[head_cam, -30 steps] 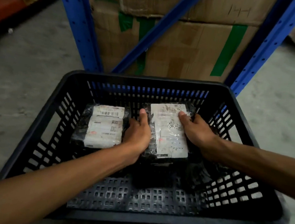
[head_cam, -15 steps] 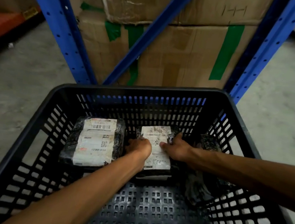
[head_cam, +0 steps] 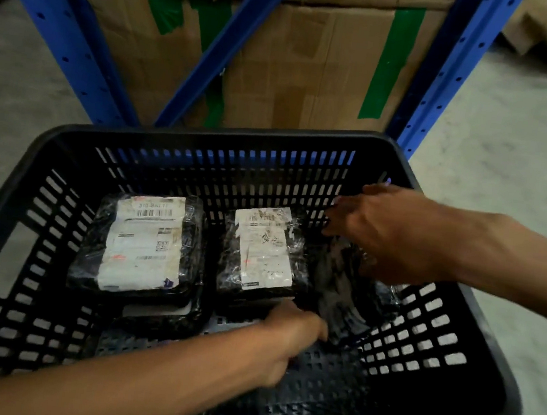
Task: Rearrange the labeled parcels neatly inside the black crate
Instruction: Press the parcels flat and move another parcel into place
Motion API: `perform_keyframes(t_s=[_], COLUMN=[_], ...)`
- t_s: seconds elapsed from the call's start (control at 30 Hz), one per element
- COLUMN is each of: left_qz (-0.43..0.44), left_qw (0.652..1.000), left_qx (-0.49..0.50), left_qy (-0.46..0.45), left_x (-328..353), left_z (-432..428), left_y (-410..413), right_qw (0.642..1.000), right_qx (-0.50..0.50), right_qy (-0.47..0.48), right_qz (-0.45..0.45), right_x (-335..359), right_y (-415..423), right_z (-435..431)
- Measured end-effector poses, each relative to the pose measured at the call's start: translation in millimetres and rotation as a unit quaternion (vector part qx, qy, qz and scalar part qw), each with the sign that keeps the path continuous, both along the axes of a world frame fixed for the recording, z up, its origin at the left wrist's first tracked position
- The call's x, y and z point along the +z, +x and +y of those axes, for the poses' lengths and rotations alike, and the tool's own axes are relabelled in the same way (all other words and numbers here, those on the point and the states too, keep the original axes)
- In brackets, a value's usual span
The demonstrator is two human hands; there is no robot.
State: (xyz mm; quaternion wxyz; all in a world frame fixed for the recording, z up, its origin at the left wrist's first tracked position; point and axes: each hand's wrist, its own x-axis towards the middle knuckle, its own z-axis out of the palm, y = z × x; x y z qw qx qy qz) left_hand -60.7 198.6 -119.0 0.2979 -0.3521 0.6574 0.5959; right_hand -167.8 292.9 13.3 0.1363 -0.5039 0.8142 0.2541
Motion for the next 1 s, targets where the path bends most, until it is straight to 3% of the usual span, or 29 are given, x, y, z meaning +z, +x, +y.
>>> perform_keyframes(t_s=[0.17, 0.3, 0.37, 0.43, 0.5, 0.63, 0.73, 0.83, 0.93, 1.0], left_qz=[0.04, 0.064, 0.104, 0.151, 0.168, 0.208, 0.255, 0.32, 0.319, 0.29], left_qw=[0.998, 0.973, 0.962, 0.963, 0.961, 0.933, 0.938, 0.944, 0.925, 0.925], left_qx=[-0.04, -0.165, -0.163, -0.143, -0.177, -0.275, -0.221, -0.06, 0.147, 0.21], left_qy=[-0.036, -0.148, -0.193, -0.173, -0.131, -0.103, -0.076, 0.048, 0.144, 0.126], left_x=[-34, -53, -57, -56, -46, -5, 30, 57, 74, 77], left_z=[47, 67, 66, 60, 48, 4, -43, -86, -106, -106], left_y=[-30, -34, -27, -20, -12, 8, 26, 30, 19, 11], right_qw=[0.996, 0.992, 0.99, 0.986, 0.986, 0.973, 0.896, 0.734, 0.57, 0.514], right_qx=[0.063, 0.06, 0.071, 0.103, 0.107, -0.039, -0.133, -0.282, -0.411, -0.498], right_qy=[0.068, 0.106, 0.112, 0.123, 0.131, 0.044, -0.1, -0.264, -0.354, -0.391], right_qz=[-0.001, 0.032, 0.053, 0.046, -0.006, -0.221, -0.412, -0.559, -0.617, -0.578], right_x=[-51, -82, -87, -84, -65, -22, 3, 12, -4, -19], right_y=[18, 15, 15, 12, 4, -17, -41, -55, -49, -42], right_z=[17, 18, 19, 22, 18, 6, 14, 23, 8, -10])
